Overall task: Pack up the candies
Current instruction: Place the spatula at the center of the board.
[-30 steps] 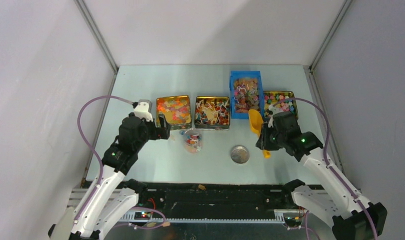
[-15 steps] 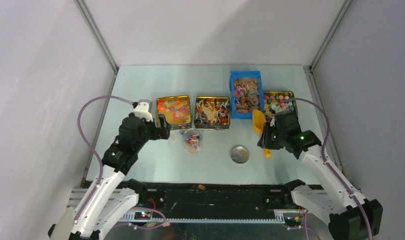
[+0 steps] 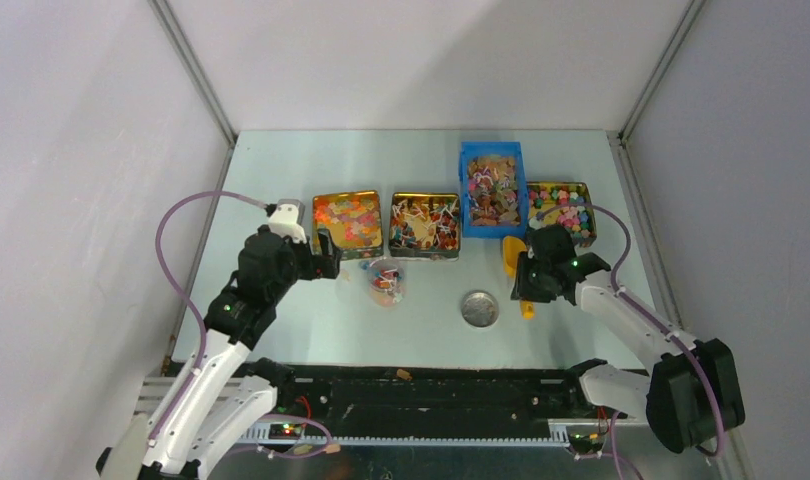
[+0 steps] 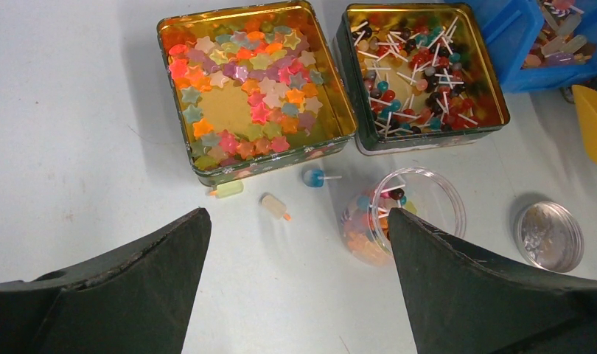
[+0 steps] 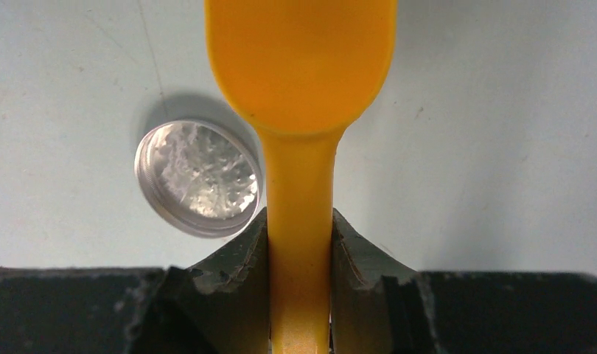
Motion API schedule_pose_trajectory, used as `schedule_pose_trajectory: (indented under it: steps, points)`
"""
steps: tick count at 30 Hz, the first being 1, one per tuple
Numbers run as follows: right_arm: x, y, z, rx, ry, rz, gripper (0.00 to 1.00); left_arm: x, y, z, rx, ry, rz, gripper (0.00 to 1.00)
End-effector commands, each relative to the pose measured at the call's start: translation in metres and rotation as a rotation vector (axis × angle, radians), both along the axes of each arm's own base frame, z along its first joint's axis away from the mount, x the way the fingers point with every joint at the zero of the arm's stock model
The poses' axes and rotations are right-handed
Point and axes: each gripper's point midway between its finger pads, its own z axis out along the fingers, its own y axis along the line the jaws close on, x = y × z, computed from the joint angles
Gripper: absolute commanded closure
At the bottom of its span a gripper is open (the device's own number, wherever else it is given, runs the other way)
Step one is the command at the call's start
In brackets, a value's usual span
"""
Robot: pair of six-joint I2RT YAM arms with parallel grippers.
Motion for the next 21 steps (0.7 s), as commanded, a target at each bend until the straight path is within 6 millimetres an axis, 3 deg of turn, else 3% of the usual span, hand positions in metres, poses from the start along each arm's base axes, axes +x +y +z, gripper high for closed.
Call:
schedule_pose_trajectory:
  steps: [1, 7, 18, 21]
  points:
    - [0.018, -0.004, -0.008, -0.058, -0.057, -0.027, 1.00, 0.004, -0.001, 0.014, 0.007, -0.042, -0.008, 0.02]
    - [0.017, -0.007, -0.027, -0.123, -0.015, -0.033, 1.00, 0.004, -0.001, 0.013, 0.008, -0.040, -0.007, 0.02]
    - [0.015, -0.006, -0.030, -0.146, -0.012, -0.030, 1.00, 0.004, -0.001, 0.013, 0.009, -0.039, -0.007, 0.02]
    - [0.015, -0.006, -0.030, -0.146, -0.011, -0.028, 0.85, 0.004, -0.001, 0.013, 0.010, -0.038, -0.007, 0.02]
